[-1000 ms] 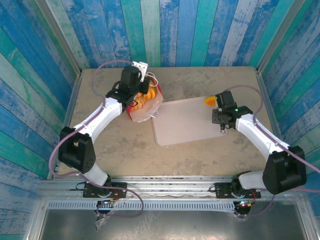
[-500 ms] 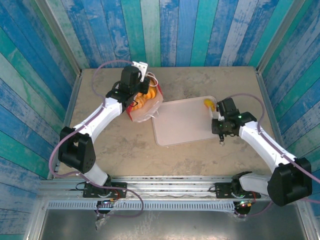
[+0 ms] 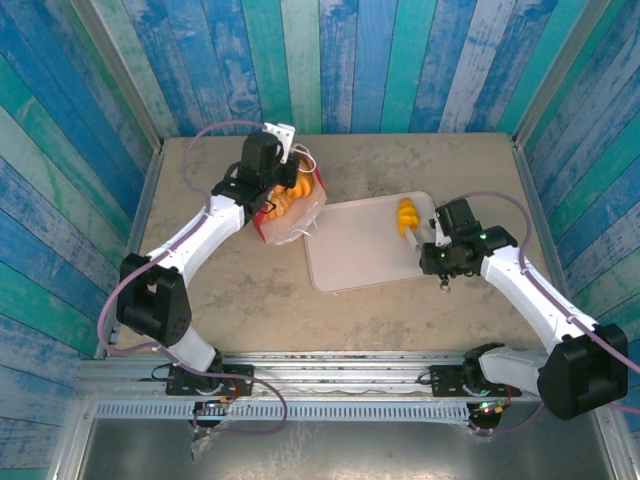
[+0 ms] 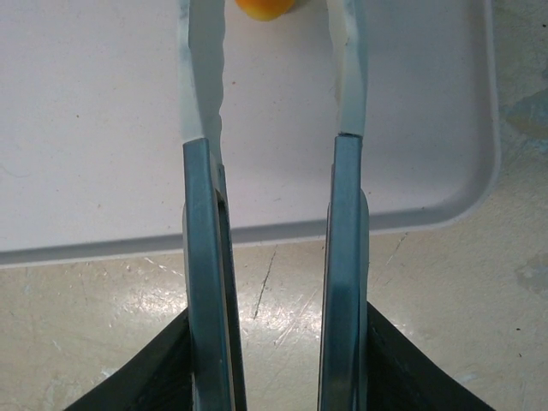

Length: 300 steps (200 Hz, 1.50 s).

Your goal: Take the fake bread out of the paper bag

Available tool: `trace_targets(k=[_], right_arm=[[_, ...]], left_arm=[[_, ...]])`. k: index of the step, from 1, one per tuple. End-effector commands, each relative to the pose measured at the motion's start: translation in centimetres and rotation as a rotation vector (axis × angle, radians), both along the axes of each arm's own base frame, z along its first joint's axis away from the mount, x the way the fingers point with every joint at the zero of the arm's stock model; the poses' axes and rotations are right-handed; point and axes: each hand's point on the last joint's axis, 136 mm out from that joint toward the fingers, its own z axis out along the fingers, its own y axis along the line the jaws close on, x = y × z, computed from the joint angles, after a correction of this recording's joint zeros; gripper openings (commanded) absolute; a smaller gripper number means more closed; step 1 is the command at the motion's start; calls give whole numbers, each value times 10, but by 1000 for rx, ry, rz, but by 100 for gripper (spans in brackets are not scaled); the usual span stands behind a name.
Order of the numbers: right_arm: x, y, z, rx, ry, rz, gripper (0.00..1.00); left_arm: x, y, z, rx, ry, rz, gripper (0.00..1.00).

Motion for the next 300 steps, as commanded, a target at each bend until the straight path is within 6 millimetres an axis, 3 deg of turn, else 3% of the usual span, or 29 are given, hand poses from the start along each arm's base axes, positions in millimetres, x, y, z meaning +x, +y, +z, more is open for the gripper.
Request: trace_targets(k=[1, 104, 169, 197, 300], right_arm=[[9, 3, 14, 5, -21, -16, 46], [41, 8, -3, -14, 40, -28, 50], [53, 8, -17, -41, 61, -20, 48], [56, 2, -15, -74, 50, -35, 39], [49, -32, -11, -178, 70, -84, 42]], left_arm=[[7, -6, 36, -60, -96, -3, 3], [10, -6, 30, -48, -88, 0, 3], [12, -9, 27, -51, -81, -6, 3], [13, -9, 29, -53, -85, -5, 3], [12, -7, 30, -51, -83, 0, 4]])
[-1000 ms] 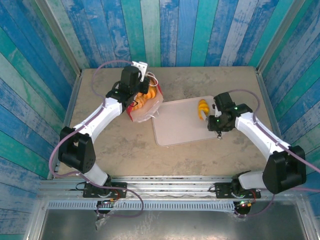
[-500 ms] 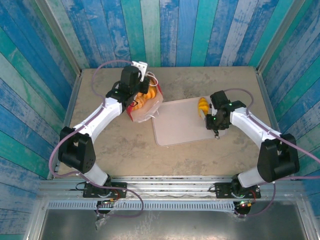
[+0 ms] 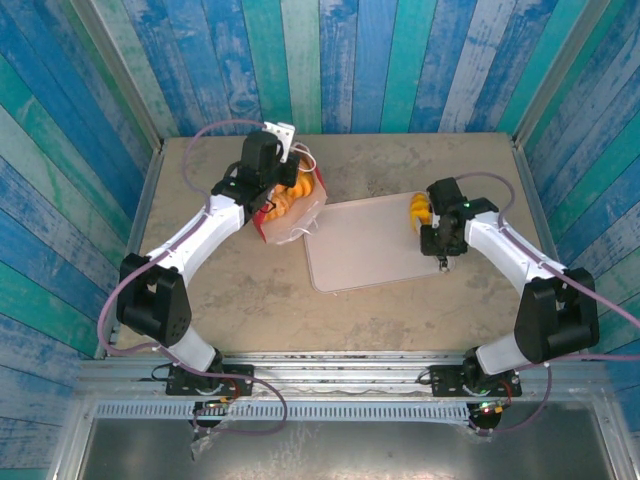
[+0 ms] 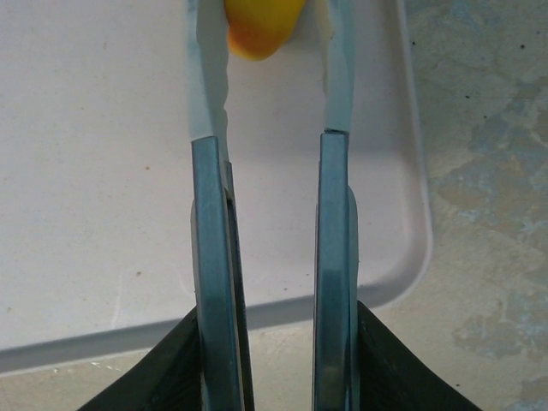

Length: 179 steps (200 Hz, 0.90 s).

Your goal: Take the fake bread out of the paper bag

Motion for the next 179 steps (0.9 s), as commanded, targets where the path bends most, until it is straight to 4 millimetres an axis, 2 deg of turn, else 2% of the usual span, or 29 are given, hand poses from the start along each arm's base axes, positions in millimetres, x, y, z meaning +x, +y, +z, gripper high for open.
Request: trace_targets(k=[1, 63, 114, 148, 179], right_arm=[[-1, -10, 9, -34, -8, -9, 42], [-7, -11, 21, -20, -28, -9, 52], [-14, -11, 40, -3, -64, -4, 50], [-18, 4, 55, 91, -92, 41, 48], [-20, 30, 77, 232, -126, 111, 47]], left_arm=[[11, -7, 27, -49, -78, 0, 4], [9, -6, 29, -49, -80, 1, 4], [9, -7, 31, -53, -81, -3, 4], [9, -7, 30, -50, -78, -4, 4], [9, -8, 27, -36, -75, -14, 4]])
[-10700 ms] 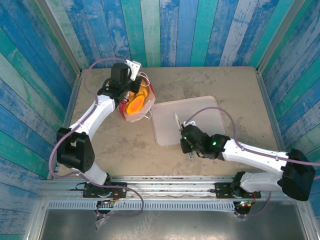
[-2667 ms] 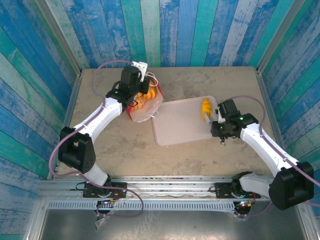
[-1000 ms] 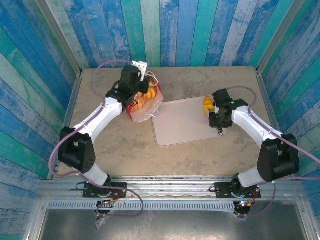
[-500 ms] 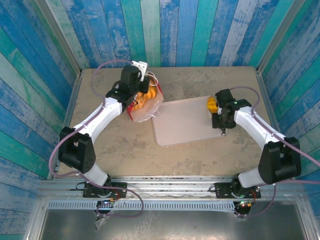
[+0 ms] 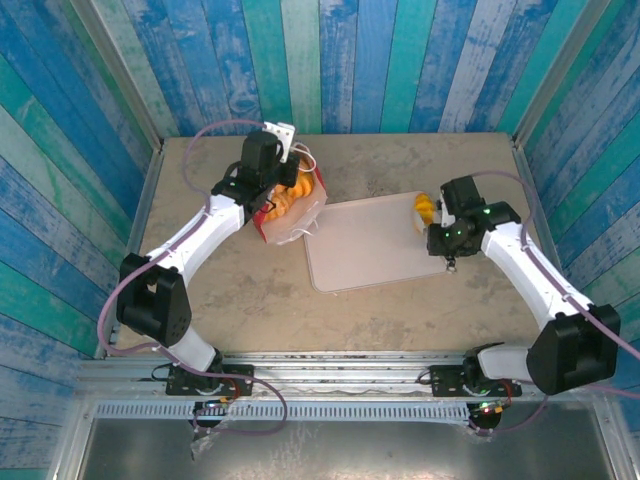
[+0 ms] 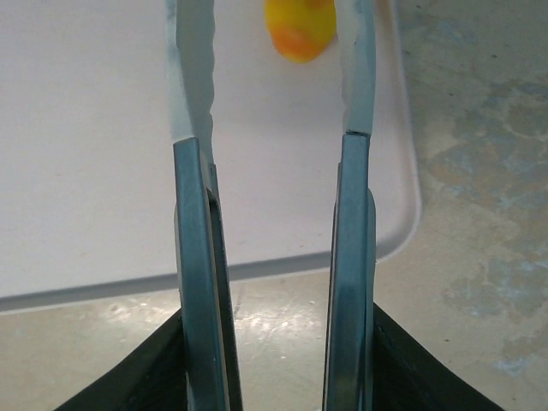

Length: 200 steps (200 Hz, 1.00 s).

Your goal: Take the fake bread out of the paper bag

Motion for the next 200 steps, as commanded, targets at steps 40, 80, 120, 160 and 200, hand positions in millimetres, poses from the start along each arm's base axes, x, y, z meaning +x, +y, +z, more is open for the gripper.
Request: trace_targets(k=[40, 80, 120, 160, 200], right_arm=[[-7, 63, 64, 247, -112, 168, 45], [-18, 114, 100, 350, -167, 300, 45], [-24, 159, 122, 434, -192, 401, 44], [-34, 201, 128, 469, -168, 501, 43], [-28, 216, 114, 471, -134, 510, 43]], left_arm=[[7, -11, 23, -33, -64, -40, 4], [4, -16, 20, -41, -51, -65, 4], [4, -16, 20, -45, -51, -65, 4], [4, -19, 14, -51, -43, -66, 4], [-1, -21, 16, -42, -56, -51, 4]])
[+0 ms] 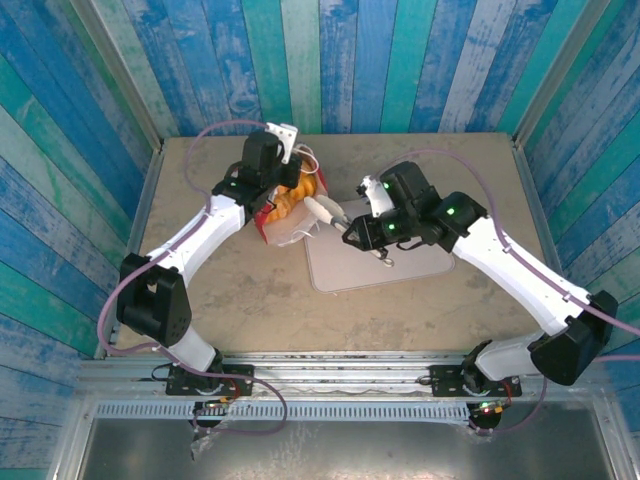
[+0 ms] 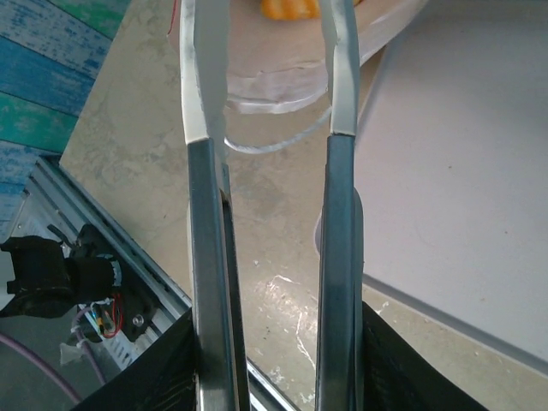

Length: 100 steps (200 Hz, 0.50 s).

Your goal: Take the fake bread out of the paper bag

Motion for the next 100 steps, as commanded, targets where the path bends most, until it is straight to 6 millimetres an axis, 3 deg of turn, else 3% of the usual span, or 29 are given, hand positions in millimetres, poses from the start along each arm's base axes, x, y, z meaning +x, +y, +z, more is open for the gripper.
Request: trace_targets(k=[1, 50, 100], right_arm=[[7, 13, 8, 43, -6, 7, 43], [24, 23, -22, -1, 32, -14, 42], [47, 44, -35, 13, 51, -15, 44]], left_arm=[[3, -10, 17, -33, -65, -2, 4], [-7, -16, 15, -3, -74, 37, 3], [-11, -15, 12, 5, -76, 48, 3]])
